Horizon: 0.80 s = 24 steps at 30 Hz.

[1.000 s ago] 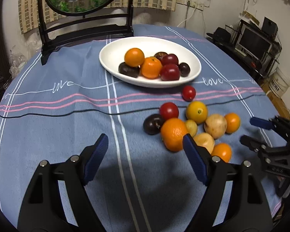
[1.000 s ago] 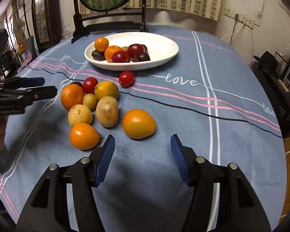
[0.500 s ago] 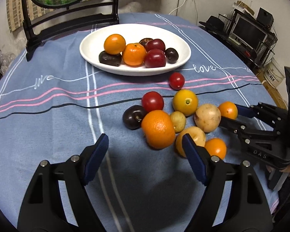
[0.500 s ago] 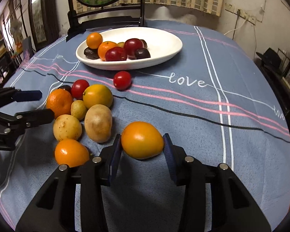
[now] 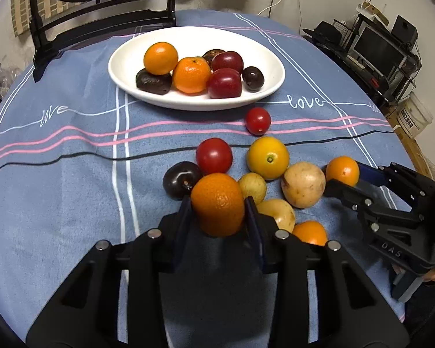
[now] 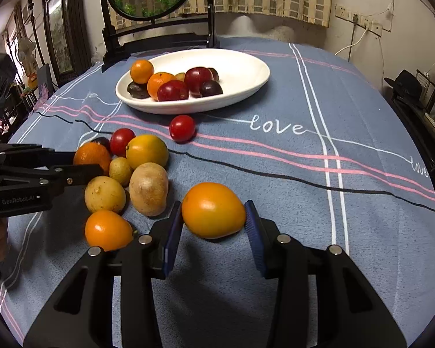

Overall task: Organize fruits
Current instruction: 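Grasp a yellow-orange oval fruit with the right tool while the left tool grasps an orange, then carry the oval fruit and orange onto the white plate and open both tools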

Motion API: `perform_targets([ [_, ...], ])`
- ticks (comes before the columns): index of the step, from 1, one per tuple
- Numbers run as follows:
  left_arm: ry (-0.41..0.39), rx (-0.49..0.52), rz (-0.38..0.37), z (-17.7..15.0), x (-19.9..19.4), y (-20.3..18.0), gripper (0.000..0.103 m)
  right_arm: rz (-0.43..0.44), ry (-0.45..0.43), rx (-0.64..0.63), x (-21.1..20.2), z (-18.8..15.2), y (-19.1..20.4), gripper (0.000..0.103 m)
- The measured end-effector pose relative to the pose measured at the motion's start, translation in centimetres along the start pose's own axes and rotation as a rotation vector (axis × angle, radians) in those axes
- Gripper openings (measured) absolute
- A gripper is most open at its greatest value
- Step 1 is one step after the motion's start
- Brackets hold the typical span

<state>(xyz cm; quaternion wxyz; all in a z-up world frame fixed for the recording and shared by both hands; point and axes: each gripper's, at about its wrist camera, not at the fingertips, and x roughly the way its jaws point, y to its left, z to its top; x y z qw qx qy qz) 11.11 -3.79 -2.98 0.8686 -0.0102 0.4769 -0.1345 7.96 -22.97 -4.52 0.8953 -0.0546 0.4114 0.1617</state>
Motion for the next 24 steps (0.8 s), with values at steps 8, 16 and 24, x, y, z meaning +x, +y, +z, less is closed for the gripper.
perform_targets([
  [8, -0.073, 0.01, 0.024, 1.2, -3.2, 1.7, 0.037, -0.008, -0.109, -0.017, -2.6, 1.3, 0.8, 0.043],
  [16, -0.192, -0.004, 0.019, 5.8, -4.4, 3.4, 0.037, -0.084, -0.294, -0.087, -4.8, 6.7, 2.0, 0.043],
  [24, -0.155, 0.004, 0.017, 9.0, 0.2, 3.3, 0.037, -0.122, -0.251, -0.105, 1.1, 11.1, 1.9, 0.043],
])
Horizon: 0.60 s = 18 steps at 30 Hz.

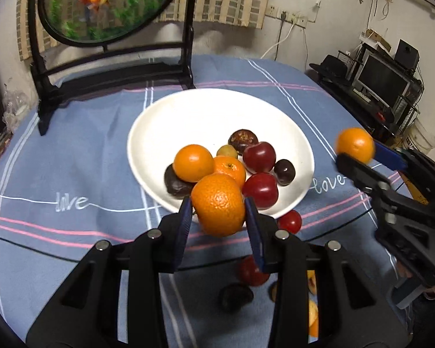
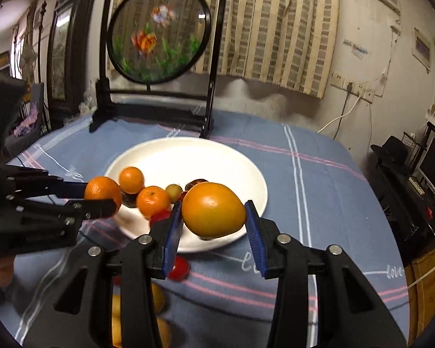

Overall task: Organize fruits
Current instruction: 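Carry the oval fruit and orange onto the white plate and open both tools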

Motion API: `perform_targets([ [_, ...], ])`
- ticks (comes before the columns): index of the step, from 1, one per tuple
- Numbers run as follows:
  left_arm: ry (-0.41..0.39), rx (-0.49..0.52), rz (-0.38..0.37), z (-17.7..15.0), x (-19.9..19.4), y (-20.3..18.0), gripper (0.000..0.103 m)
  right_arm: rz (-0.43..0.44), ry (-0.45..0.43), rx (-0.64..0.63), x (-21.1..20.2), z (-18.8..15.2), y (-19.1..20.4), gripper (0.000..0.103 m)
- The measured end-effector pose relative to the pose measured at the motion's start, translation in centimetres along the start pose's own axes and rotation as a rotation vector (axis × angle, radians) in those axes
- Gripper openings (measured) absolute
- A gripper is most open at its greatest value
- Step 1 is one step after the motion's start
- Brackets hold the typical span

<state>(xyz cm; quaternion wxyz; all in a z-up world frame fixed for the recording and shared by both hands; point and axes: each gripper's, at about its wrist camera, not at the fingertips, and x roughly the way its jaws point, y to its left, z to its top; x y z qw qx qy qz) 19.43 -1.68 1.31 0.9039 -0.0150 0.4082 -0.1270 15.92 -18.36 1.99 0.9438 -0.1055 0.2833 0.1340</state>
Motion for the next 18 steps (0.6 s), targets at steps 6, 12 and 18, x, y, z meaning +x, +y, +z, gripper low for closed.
perform_targets([
  [6, 0.025, 0.004, 0.003, 0.7, 2.6, 0.4, 0.037, -0.007, 0.06, -0.044, 4.6, 0.2, 0.1, 0.043],
  [12, 0.034, -0.014, 0.033, 1.7, 4.7, 1.4, 0.038, -0.035, 0.044, -0.102, 6.7, 0.1, 0.5, 0.046],
  [18, -0.002, -0.057, 0.037, 1.9, 4.0, 2.3, 0.07, -0.04, 0.05, -0.117, 6.9, -0.2, 0.5, 0.055],
])
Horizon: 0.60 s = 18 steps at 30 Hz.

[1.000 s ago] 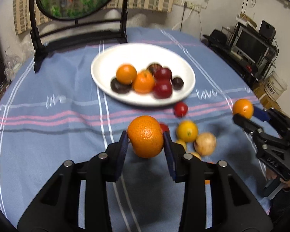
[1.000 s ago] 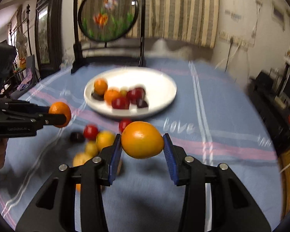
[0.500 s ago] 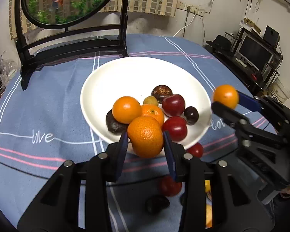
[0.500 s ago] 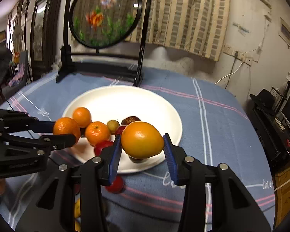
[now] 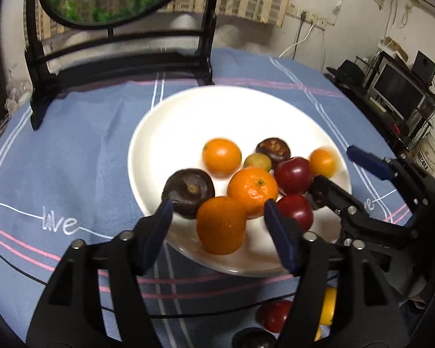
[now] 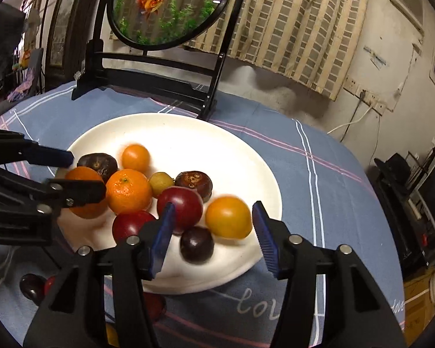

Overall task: Organize fruits
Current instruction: 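Carry the oval fruit and orange onto the white plate and open both tools, then grasp a large orange-yellow fruit with the right tool while the left tool grasps a dark plum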

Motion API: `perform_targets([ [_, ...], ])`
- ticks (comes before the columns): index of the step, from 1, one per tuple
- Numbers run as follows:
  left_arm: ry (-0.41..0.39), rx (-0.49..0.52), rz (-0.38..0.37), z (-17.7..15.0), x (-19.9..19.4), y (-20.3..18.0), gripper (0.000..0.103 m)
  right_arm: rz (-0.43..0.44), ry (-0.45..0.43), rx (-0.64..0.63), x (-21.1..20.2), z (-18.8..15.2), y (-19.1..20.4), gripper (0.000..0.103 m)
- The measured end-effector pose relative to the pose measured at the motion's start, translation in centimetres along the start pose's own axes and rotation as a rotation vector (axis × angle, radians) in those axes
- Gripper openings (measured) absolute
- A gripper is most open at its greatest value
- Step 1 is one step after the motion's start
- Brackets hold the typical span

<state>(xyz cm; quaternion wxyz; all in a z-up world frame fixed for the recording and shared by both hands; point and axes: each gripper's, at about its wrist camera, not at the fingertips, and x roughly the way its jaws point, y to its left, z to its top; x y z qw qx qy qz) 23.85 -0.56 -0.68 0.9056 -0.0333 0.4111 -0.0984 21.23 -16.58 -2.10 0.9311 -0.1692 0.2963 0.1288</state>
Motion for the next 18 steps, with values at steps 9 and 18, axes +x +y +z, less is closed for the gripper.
perform_targets([
  [9, -0.069, 0.039, -0.013, -1.6, -5.2, -1.1, 0.078, 0.041, 0.0, 0.137, -4.5, -1.1, -2.4, 0.055],
  [18, -0.082, 0.069, -0.001, -5.4, -8.3, -2.2, 0.085, 0.153, 0.074, 0.156, -10.9, -5.7, -0.7, 0.057],
])
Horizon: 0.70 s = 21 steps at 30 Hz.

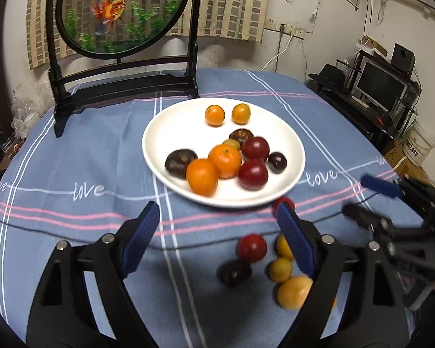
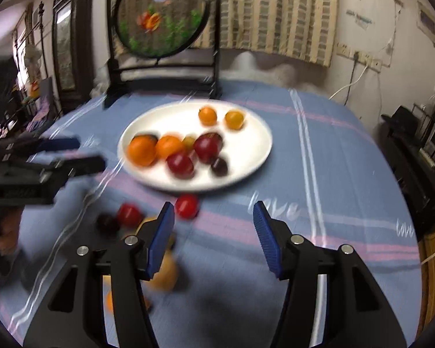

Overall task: Organize fruits
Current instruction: 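Grasp a large orange-yellow fruit with the right tool while the left tool grasps a dark plum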

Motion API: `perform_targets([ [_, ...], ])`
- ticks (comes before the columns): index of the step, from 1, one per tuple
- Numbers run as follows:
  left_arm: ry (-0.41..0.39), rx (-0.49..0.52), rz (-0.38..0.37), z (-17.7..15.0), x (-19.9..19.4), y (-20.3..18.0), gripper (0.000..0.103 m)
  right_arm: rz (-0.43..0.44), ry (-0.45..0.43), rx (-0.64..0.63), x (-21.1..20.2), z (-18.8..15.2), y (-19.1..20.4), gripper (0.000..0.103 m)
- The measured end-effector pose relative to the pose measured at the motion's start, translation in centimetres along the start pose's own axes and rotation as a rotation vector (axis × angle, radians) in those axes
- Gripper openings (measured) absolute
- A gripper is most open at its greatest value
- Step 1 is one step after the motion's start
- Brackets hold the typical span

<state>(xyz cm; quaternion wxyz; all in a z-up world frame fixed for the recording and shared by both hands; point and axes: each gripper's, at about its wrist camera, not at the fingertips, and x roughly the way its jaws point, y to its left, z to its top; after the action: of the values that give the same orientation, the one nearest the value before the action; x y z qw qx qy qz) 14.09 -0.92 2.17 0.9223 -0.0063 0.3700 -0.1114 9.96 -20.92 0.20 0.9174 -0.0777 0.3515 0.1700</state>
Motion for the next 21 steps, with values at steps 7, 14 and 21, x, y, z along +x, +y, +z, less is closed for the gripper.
perform_targets([
  [7, 0.056, 0.003, 0.013, -2.9, -0.4, 0.2, 0.085, 0.091, 0.071, -0.046, -1.7, -4.5, 3.4, 0.057],
  [14, 0.081, -0.01, 0.023, -4.4, -0.8, 0.8, 0.085, 0.106, 0.131, -0.092, -0.6, -6.0, 5.7, 0.057],
  [21, 0.108, 0.017, 0.034, -5.1, 0.1, 0.5, 0.085, 0.11, 0.155, -0.101, 1.0, -5.8, 6.3, 0.041],
])
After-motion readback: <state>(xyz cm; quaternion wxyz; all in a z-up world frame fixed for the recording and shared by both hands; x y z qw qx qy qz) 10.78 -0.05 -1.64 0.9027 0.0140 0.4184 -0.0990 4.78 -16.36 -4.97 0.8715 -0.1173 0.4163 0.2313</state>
